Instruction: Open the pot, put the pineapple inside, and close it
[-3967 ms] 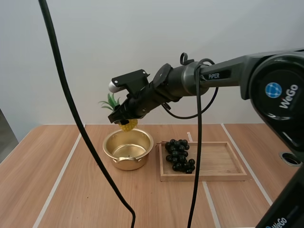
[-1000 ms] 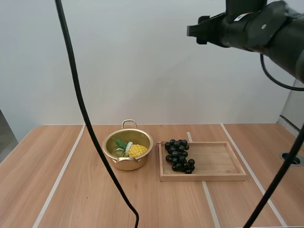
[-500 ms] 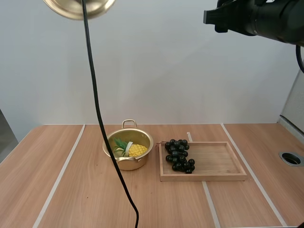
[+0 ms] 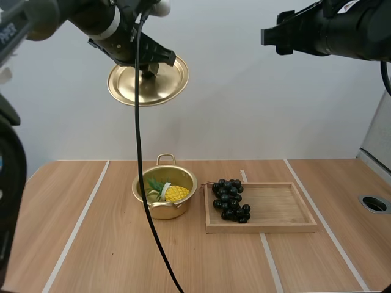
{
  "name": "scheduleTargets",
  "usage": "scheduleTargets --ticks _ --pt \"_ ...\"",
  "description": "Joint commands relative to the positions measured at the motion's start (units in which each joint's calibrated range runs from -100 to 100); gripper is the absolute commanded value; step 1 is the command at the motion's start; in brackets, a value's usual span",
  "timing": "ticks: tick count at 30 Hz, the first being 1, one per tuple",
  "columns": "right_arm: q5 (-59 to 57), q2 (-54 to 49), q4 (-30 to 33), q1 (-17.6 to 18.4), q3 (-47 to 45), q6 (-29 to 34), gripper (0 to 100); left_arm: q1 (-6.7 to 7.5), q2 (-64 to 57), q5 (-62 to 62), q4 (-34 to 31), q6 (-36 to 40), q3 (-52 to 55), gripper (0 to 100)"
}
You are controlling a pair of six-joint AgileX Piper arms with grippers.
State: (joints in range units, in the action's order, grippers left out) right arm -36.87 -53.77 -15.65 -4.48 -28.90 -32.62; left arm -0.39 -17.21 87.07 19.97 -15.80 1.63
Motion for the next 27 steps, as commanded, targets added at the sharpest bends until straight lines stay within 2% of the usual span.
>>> scheduleTargets --ticks 1,7,16,24,27 --pt "-0.5 -0.73 0.67 -0.23 0.02 -0.04 100 -0.03 2.02 4.04 1.39 -1.15 0.91 0" --pt "-1.63 -0.73 1.49 -0.23 0.02 -0.04 100 -0.03 5.7 3.47 1.8 -5.44 8.64 0" --pt "-1.63 -0.73 1.49 -0.23 0.02 -0.04 100 -0.03 10.0 -0.2 2.64 -8.8 13.71 0" --pt "-1.63 -0.59 1.48 -0.23 0.02 -0.04 100 -0.03 12.95 0.02 9.69 -14.92 17.15 0" --pt "-1.63 -0.59 1.48 -0.23 0.02 -0.04 100 -0.03 14.31 -1.04 10.17 -15.42 18.1 0"
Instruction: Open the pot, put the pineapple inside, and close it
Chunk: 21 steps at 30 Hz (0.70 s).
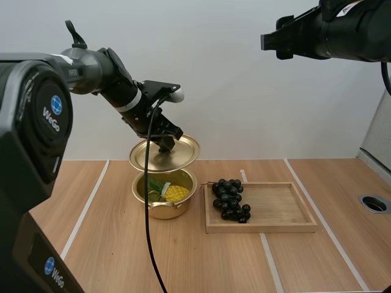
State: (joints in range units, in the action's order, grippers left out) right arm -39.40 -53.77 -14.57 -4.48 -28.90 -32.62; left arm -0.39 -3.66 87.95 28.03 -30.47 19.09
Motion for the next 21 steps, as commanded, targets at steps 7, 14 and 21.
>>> scheduleTargets --ticks 7,14,21 --pt "0.69 -0.59 0.39 -0.23 0.02 -0.04 100 -0.03 2.2 -11.96 2.11 -2.54 4.45 0" --pt "0.3 -0.59 0.17 -0.23 0.02 -0.04 100 -0.03 2.2 -12.61 2.11 -3.78 6.95 0" --pt "0.3 -0.59 -0.07 -0.23 0.02 -0.04 100 -0.03 2.2 -15.16 2.11 -4.14 9.44 0"
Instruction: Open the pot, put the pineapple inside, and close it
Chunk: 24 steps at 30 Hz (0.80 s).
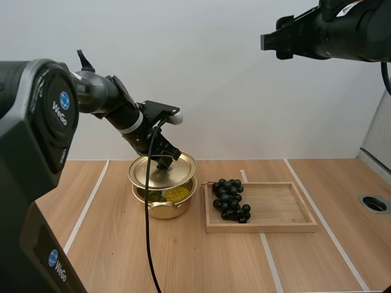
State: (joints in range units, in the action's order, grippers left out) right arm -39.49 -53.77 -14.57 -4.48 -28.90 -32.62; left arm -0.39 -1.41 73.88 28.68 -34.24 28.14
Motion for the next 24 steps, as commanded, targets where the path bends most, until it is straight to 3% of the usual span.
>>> scheduleTargets --ticks 1,21,24 --pt "0.39 -0.59 -0.07 -0.23 0.02 -0.04 100 -0.03 -0.05 -1.09 1.46 -0.36 0.51 0" --pt "0.39 -0.59 -0.07 -0.23 0.02 -0.04 100 -0.03 2.03 -8.16 2.8 -2.96 4.99 0" --pt "0.39 -0.59 -0.07 -0.23 0.02 -0.04 100 0.47 2.25 -8.11 2.93 -3.18 4.99 0"
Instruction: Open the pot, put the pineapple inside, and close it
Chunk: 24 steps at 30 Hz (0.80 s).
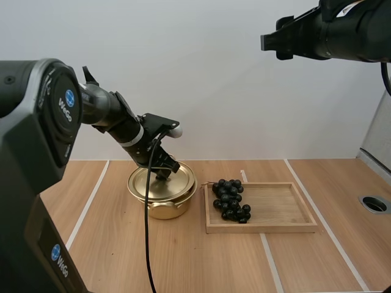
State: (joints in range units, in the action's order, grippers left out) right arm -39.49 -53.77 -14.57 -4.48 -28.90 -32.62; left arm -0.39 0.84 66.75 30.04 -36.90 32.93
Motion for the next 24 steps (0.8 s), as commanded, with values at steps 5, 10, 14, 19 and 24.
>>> scheduleTargets --ticks 5,10,14,19,24 --pt "0.39 -0.15 -0.07 -0.23 0.02 -0.04 100 2.03 0.06 -3.91 2.44 -0.85 0.2 0" --pt "0.21 -0.16 -0.07 -0.23 0.02 -0.04 100 3.57 0.06 -6.56 2.18 -0.85 0.2 0" --pt "-0.18 -0.16 0.39 -0.23 0.02 -0.13 100 3.56 0.06 -7.45 -0.4 0.05 0.2 0" --pt "-0.18 -0.16 0.39 -0.23 0.02 -0.13 100 3.56 0.06 -6.57 -3.05 2.04 0.2 0" --pt "-0.18 -0.16 0.39 -0.23 0.02 -0.13 100 3.56 0.06 -3.34 -3.58 2.57 0.2 0"
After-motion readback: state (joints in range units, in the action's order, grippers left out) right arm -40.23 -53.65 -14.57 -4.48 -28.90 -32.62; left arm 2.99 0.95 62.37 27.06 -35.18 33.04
